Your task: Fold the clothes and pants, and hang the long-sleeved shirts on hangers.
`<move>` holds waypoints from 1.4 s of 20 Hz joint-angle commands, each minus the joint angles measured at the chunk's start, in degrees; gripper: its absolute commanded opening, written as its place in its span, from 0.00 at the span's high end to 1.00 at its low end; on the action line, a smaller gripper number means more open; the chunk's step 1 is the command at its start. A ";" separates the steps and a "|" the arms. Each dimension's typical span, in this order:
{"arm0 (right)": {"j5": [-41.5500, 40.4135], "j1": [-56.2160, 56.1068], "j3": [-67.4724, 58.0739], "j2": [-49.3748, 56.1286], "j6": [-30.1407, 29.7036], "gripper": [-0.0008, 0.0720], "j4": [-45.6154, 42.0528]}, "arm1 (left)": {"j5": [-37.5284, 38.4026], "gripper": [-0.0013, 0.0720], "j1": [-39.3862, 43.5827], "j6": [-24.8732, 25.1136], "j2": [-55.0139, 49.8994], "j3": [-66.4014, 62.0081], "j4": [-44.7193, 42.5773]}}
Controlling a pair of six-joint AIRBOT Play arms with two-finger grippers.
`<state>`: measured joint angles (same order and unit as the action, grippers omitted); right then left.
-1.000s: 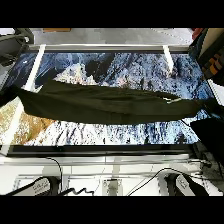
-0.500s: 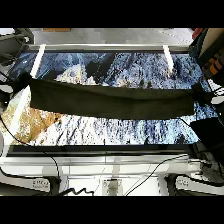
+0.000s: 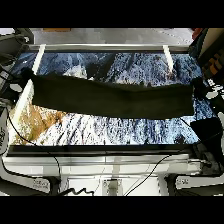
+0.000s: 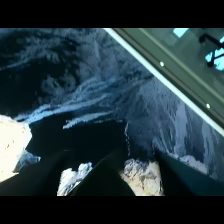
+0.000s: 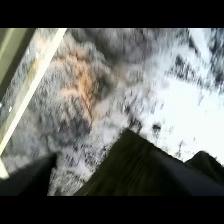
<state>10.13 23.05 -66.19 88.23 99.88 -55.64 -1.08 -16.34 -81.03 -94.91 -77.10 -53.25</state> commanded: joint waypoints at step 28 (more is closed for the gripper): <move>33.35 4.15 -0.17 -12.57 -13.64 0.05 -15.47 | 19.65 0.01 -5.60 -2.58 3.43 18.82 8.81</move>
<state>43.20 27.18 -66.35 75.68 86.78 -71.33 24.27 -23.66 -83.57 -88.97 -58.39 -45.56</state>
